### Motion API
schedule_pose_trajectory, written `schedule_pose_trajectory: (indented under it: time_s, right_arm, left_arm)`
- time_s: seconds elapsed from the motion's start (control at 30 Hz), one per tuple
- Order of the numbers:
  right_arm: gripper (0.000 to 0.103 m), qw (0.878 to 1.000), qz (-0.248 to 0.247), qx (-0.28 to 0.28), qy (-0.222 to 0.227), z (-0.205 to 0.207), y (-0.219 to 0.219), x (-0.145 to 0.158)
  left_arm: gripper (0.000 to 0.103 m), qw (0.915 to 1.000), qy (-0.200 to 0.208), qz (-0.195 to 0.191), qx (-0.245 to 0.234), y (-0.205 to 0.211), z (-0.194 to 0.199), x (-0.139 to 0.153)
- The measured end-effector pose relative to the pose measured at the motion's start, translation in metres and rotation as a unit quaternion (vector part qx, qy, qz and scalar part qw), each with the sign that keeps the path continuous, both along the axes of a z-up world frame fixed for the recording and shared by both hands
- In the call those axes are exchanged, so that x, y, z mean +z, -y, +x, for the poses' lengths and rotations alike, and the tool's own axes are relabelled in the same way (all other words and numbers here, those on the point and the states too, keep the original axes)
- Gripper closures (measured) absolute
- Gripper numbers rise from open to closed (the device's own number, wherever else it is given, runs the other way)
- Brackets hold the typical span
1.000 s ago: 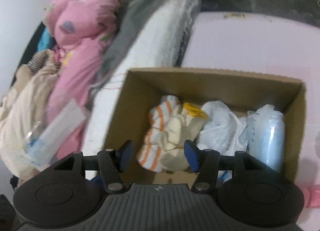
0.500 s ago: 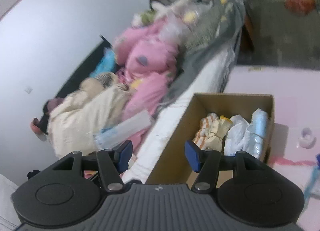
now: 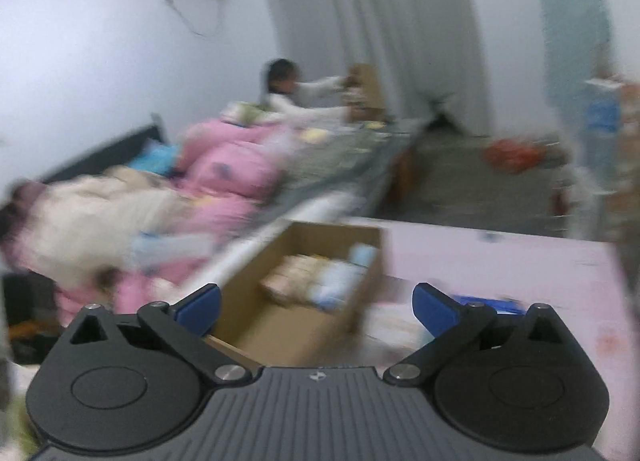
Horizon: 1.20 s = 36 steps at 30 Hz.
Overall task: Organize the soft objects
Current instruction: 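Withdraw both tools from the box back over the table, then reach both grippers to the blue-and-white wet-wipes pack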
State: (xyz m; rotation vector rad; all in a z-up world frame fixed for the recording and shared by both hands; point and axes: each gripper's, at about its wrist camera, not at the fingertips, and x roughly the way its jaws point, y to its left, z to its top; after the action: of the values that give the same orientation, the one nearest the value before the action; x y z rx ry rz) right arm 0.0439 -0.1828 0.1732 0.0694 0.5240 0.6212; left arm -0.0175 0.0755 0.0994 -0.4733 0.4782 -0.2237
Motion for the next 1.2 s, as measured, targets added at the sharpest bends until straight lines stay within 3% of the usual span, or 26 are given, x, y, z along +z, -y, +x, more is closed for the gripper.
schedule_pose_trajectory:
  time_s: [0.1,0.23,0.3,0.4,0.6,0.8,0.9,1.07,1.2]
  right_arm:
    - [0.041,0.997,-0.035,-0.069,-0.003,-0.013,0.022,-0.015]
    - [0.041,0.985,-0.092,-0.149,-0.006,-0.020,0.044,-0.040]
    - [0.041,0.977,-0.118,-0.178,-0.006,-0.021,0.052,-0.050]
    - [0.041,0.975,-0.132,-0.181,-0.010,-0.017,0.063,-0.061]
    - [0.041,0.990,-0.067,-0.124,-0.007,0.014,0.079,-0.061]
    - [0.041,0.996,-0.005,-0.062,-0.064,0.100,0.080,-0.071]
    - [0.042,0.992,-0.007,-0.062,-0.109,0.153,0.073,-0.089]
    - [0.050,0.981,-0.021,-0.073,-0.178,0.229,0.063,-0.124]
    - [0.055,0.974,-0.047,-0.088,-0.206,0.273,0.053,-0.149]
  left_arm:
    - [0.000,0.9992,-0.017,0.015,-0.032,0.017,-0.001,-0.013]
    - [0.000,0.9931,-0.021,0.078,-0.084,0.043,0.001,-0.026]
    - [0.000,0.9914,-0.021,0.096,-0.087,0.054,0.003,-0.031]
    - [0.000,0.9878,-0.018,0.115,-0.104,0.070,0.004,-0.036]
    - [0.000,0.9757,0.032,0.171,-0.133,0.114,0.009,-0.045]
    - [0.000,0.9622,0.049,0.221,-0.151,0.155,0.028,-0.060]
    - [0.001,0.9584,0.049,0.237,-0.152,0.167,0.038,-0.068]
    - [0.008,0.9595,0.045,0.234,-0.150,0.164,0.050,-0.072]
    - [0.018,0.9649,0.031,0.221,-0.139,0.155,0.058,-0.074]
